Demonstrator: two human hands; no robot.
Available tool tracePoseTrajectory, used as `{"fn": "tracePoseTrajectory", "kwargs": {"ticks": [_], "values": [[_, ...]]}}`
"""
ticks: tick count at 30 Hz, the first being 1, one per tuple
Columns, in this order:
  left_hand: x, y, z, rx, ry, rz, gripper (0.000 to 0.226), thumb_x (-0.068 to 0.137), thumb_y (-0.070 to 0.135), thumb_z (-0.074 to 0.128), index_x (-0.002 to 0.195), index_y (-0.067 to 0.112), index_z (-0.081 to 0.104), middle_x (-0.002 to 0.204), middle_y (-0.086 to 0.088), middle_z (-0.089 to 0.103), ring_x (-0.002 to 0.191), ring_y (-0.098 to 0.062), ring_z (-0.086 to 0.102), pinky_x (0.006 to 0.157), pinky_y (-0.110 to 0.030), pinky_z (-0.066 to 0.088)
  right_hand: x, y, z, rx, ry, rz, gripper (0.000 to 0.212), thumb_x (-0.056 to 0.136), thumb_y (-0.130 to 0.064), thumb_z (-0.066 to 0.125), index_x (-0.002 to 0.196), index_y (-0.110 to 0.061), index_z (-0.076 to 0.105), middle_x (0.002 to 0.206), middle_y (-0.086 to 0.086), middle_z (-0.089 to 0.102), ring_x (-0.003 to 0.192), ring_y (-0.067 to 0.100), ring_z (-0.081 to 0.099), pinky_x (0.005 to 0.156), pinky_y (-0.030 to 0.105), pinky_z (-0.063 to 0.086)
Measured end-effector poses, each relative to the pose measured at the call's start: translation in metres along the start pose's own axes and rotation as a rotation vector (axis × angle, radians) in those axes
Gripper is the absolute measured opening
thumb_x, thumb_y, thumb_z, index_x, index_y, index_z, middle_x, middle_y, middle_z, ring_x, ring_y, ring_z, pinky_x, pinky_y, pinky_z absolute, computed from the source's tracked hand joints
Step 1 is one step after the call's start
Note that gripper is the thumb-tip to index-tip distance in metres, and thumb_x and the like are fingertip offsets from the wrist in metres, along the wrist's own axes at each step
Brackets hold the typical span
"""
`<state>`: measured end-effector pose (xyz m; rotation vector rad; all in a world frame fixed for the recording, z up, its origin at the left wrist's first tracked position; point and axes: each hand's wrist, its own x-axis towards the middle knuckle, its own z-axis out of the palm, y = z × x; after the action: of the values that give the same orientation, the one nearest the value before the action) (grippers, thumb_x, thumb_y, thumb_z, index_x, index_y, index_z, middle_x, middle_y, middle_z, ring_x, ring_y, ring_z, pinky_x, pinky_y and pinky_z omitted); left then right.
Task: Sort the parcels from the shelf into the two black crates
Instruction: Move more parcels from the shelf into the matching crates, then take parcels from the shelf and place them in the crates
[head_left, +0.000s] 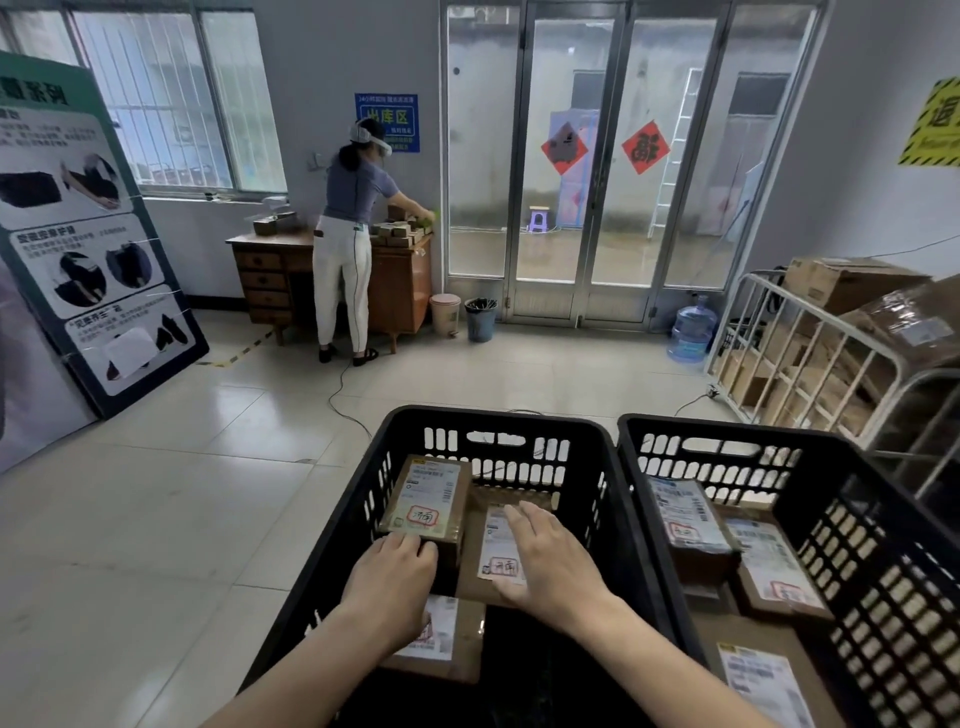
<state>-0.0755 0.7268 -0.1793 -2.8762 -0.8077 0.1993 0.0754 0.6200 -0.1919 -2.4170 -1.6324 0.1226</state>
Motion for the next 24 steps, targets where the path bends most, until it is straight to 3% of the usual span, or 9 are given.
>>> {"fn": "tracePoseTrajectory", "kwargs": {"ticks": [10, 24], "values": [[0.004, 0.058, -0.045, -0.079, 0.12, 0.057, 0.07, 0.087, 0.037, 0.058, 0.143, 0.013, 0.025, 0.144, -0.004, 0.035, 0.136, -0.022, 0.028, 0.113, -0.033, 0.023, -0.067, 0.043, -0.048, -0.07, 0.103, 0.03, 0.083, 0.085, -0.049, 0.054, 0.149, -0.015, 0.013, 0.156, 0.005, 0.015, 0.144, 0.018, 0.012, 0.118, 0.029, 0.01], [-0.017, 0.124, -0.075, -0.189, 0.224, 0.426, 0.069, 0.085, 0.043, 0.058, 0.142, 0.015, 0.03, 0.145, -0.002, 0.035, 0.138, -0.02, 0.025, 0.114, -0.03, 0.024, -0.204, 0.052, -0.079, -0.101, 0.249, 0.453, 0.081, 0.084, -0.051, 0.055, 0.147, -0.015, 0.02, 0.151, 0.002, 0.024, 0.139, 0.016, 0.021, 0.116, 0.026, 0.015]]}}
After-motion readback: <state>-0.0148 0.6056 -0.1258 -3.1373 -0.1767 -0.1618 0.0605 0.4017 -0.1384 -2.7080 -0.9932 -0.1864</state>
